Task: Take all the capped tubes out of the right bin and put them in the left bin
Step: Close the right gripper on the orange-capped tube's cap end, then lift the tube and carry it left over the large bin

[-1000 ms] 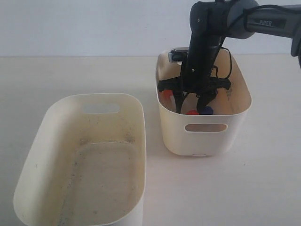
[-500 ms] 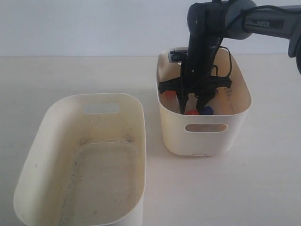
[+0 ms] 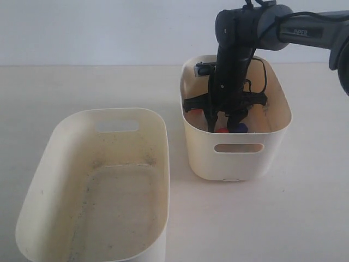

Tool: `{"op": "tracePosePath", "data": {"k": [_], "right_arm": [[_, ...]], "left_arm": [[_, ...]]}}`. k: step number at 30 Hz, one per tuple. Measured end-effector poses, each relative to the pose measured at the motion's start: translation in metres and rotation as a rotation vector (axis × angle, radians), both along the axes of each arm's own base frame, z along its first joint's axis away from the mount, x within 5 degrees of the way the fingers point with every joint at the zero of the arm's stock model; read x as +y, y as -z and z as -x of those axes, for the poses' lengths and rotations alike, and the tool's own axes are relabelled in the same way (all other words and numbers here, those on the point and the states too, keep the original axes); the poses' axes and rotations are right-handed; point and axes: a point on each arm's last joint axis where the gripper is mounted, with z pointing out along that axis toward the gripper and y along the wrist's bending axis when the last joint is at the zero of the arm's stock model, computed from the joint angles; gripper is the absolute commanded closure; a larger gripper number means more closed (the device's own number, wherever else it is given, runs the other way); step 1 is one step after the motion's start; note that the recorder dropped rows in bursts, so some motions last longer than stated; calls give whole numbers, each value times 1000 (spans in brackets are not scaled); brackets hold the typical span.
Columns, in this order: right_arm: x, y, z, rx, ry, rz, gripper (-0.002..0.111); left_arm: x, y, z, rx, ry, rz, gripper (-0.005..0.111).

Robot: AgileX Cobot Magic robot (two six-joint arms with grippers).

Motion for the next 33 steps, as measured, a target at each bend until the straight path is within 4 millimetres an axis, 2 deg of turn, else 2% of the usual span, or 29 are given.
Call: {"op": "tracePosePath", "data": {"k": [6,14,17,20,24,28,33], "right_arm": [[-4,0,-1,-7,-15,39,107],[-5,0,-1,-10,-17,53,108],[-5,-7,0,-28,-17,48,108],[-6,-28,2,-70,-17,35,108],[-9,-72,8,-163,-13,10,108],[-10,-116,19,-245,-17,-47,108],[-3,-156,37,-307,-48,-161,108]], "left_arm": [[0,0,0,0,0,0,102],[0,0,0,0,0,0,102],[0,0,0,0,0,0,102],[0,0,0,0,0,0,102],[0,0,0,0,0,0,102],[0,0,0,0,0,0,102],[0,0,0,0,0,0,102]]}}
